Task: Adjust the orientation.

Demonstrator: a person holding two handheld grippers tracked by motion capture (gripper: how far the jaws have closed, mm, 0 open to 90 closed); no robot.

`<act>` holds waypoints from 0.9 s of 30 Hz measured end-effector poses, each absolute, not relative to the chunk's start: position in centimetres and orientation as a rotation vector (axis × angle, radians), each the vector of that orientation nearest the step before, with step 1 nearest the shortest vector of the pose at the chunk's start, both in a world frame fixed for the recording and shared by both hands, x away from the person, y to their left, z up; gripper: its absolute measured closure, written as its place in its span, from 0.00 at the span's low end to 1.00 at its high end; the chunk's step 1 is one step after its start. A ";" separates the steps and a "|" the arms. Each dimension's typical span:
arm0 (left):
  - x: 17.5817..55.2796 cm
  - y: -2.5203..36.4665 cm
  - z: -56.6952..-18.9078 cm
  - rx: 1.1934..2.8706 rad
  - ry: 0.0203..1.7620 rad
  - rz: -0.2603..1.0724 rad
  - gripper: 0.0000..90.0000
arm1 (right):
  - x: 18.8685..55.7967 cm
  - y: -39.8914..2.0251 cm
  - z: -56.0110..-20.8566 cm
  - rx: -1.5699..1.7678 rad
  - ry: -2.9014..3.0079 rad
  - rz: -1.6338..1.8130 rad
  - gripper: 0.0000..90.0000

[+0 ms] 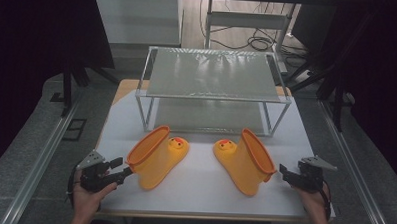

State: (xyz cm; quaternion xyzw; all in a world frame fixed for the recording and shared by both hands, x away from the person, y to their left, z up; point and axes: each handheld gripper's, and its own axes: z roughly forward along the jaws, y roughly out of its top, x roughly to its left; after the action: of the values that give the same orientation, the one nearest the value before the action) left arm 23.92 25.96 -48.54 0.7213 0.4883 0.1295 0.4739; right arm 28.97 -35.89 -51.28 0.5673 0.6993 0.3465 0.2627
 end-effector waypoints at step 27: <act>20.6 26.3 -47.4 1.791 1.081 0.284 0.31 | 29.1 -36.0 -51.3 1.545 1.896 0.939 0.27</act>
State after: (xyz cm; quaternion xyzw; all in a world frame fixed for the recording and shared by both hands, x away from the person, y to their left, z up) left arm 20.57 26.26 -47.41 0.7382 0.4458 0.1171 0.4926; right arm 29.10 -35.95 -51.29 0.5697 0.6993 0.3463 0.2578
